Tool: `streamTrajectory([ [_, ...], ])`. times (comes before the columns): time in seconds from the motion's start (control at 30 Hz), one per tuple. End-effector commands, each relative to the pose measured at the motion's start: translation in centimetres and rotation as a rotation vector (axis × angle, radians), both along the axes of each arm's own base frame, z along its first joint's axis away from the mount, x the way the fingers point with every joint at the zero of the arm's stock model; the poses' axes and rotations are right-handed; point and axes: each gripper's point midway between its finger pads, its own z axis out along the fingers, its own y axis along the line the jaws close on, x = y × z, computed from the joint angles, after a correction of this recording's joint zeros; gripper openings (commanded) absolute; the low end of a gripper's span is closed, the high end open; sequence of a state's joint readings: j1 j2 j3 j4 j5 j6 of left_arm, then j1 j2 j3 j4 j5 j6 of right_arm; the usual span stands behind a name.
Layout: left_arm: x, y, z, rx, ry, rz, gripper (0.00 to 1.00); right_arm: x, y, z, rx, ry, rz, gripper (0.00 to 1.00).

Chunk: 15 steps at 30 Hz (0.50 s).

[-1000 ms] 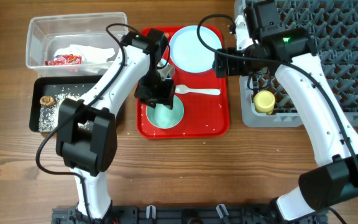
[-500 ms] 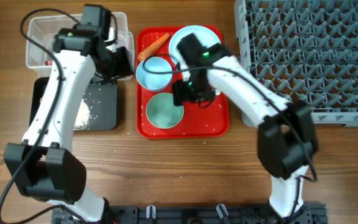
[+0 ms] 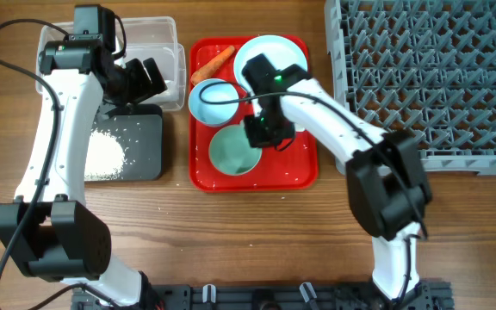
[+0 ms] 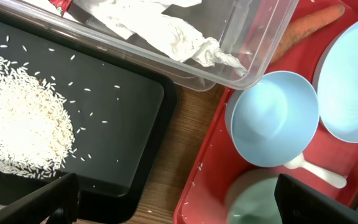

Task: Sort waste into correct bins and load items into the dishwasher rack
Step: 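Lift the green bowl and carry it right over the rack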

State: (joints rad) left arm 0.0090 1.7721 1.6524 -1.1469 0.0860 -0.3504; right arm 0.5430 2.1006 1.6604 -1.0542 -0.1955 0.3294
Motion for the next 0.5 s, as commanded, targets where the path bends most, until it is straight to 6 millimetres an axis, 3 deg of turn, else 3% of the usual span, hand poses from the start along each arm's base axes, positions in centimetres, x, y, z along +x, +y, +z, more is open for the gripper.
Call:
streamTrajectory([
  [0.0, 0.0, 0.4, 0.0, 0.013, 0.000, 0.007, 1.00, 4.1, -5.6, 11.9, -0.029, -0.363, -0.137, 0.04],
  [0.1, 0.0, 0.4, 0.0, 0.013, 0.000, 0.006, 1.00, 5.8, -14.3, 22.2, -0.195, -0.730, -0.351, 0.04],
  [0.17, 0.0, 0.4, 0.0, 0.013, 0.000, 0.006, 1.00, 6.8, -20.7, 26.9, -0.460, -0.933, -0.465, 0.04],
  [0.2, 0.0, 0.4, 0.0, 0.013, 0.000, 0.006, 1.00, 7.0, -22.1, 27.5, -0.531, -0.959, -0.492, 0.04],
  [0.23, 0.0, 0.4, 0.0, 0.013, 0.000, 0.006, 1.00, 7.6, -25.7, 28.6, -0.746, -1.005, -0.559, 0.04],
  [0.33, 0.0, 0.4, 0.0, 0.013, 0.000, 0.006, 1.00, 9.8, -27.8, 27.9, -0.938, -0.982, -0.497, 0.04],
  [0.47, 0.0, 0.4, 0.0, 0.013, 0.000, 0.006, 1.00, 14.4, -29.9, 23.1, -1.241, -0.838, -0.308, 0.04],
])
